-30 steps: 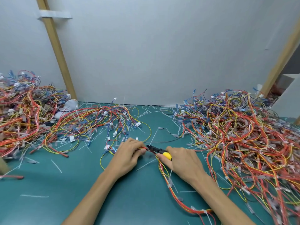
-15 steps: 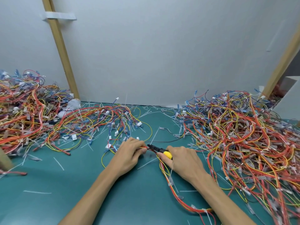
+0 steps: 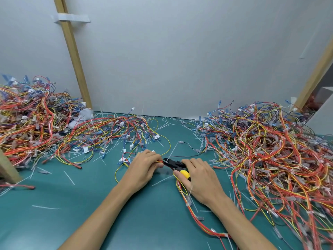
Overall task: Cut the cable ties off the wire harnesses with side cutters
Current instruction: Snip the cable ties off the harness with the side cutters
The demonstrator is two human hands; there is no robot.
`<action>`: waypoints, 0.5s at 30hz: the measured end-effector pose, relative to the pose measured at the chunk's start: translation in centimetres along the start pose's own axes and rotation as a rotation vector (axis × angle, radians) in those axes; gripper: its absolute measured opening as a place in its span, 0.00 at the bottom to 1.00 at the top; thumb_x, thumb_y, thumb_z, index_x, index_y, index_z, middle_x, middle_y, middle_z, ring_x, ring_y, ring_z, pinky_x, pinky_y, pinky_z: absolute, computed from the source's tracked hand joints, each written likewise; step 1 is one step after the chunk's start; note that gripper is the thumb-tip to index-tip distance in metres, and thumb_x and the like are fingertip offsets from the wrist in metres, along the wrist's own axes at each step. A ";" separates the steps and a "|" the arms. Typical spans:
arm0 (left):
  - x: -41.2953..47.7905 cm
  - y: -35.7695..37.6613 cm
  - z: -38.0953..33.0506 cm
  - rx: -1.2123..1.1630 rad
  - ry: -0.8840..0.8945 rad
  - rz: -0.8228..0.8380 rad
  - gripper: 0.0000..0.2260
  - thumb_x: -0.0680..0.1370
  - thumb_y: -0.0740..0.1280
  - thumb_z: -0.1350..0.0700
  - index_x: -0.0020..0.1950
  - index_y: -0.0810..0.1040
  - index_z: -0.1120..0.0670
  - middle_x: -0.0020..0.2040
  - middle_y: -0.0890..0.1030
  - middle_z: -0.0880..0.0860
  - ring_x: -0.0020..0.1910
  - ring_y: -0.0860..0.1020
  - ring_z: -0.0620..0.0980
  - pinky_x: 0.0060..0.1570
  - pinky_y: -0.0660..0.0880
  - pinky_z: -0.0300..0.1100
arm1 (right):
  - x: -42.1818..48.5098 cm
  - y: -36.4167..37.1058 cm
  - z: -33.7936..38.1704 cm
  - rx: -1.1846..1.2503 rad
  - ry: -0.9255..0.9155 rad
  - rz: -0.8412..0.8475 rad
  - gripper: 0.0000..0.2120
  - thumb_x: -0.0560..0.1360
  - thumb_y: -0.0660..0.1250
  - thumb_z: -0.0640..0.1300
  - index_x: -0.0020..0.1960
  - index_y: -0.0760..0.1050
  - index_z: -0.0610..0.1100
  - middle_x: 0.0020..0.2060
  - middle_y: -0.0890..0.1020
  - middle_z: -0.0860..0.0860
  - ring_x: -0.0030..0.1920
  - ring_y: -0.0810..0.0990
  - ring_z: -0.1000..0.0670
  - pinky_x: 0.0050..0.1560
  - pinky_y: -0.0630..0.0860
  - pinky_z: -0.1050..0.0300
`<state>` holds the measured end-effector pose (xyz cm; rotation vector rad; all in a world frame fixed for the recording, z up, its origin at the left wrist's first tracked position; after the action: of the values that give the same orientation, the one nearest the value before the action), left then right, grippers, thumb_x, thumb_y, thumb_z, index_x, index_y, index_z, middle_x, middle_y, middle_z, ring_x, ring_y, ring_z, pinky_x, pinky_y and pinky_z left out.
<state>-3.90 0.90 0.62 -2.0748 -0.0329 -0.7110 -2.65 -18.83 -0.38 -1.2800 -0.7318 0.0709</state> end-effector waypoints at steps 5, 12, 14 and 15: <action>0.0 -0.1 0.0 0.007 0.008 -0.026 0.05 0.78 0.68 0.58 0.43 0.79 0.56 0.40 0.80 0.48 0.45 0.73 0.51 0.46 0.69 0.47 | 0.3 -0.2 -0.1 0.035 -0.019 0.007 0.28 0.77 0.49 0.68 0.56 0.77 0.49 0.44 0.79 0.54 0.46 0.75 0.50 0.47 0.70 0.56; -0.4 -0.1 0.2 0.013 -0.023 -0.042 0.05 0.79 0.67 0.57 0.44 0.79 0.55 0.41 0.80 0.48 0.46 0.73 0.51 0.48 0.70 0.49 | 0.1 -0.3 0.4 0.016 -0.020 -0.041 0.23 0.77 0.52 0.67 0.48 0.76 0.50 0.36 0.74 0.56 0.38 0.68 0.54 0.39 0.62 0.59; -0.5 -0.1 0.1 0.019 -0.025 -0.047 0.05 0.79 0.67 0.57 0.44 0.79 0.55 0.41 0.80 0.48 0.46 0.74 0.51 0.48 0.69 0.48 | 0.1 -0.3 0.5 0.019 -0.017 -0.037 0.23 0.77 0.52 0.67 0.47 0.75 0.50 0.35 0.70 0.58 0.37 0.66 0.54 0.39 0.61 0.59; -0.6 -0.1 0.1 0.020 -0.027 -0.051 0.05 0.79 0.67 0.57 0.44 0.79 0.55 0.41 0.80 0.48 0.47 0.74 0.51 0.48 0.69 0.48 | 0.1 -0.3 0.5 0.017 -0.018 -0.027 0.23 0.77 0.52 0.67 0.47 0.74 0.50 0.35 0.69 0.58 0.37 0.66 0.54 0.38 0.61 0.59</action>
<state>-4.36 1.20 0.39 -2.0707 -0.1084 -0.7105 -2.96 -18.49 -0.01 -1.2548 -0.7622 0.0663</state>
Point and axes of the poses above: each hand's wrist, its own x-axis towards the middle knuckle, its own y-axis out of the palm, z = x × y, the point moved 3 cm from there along x, towards the middle knuckle
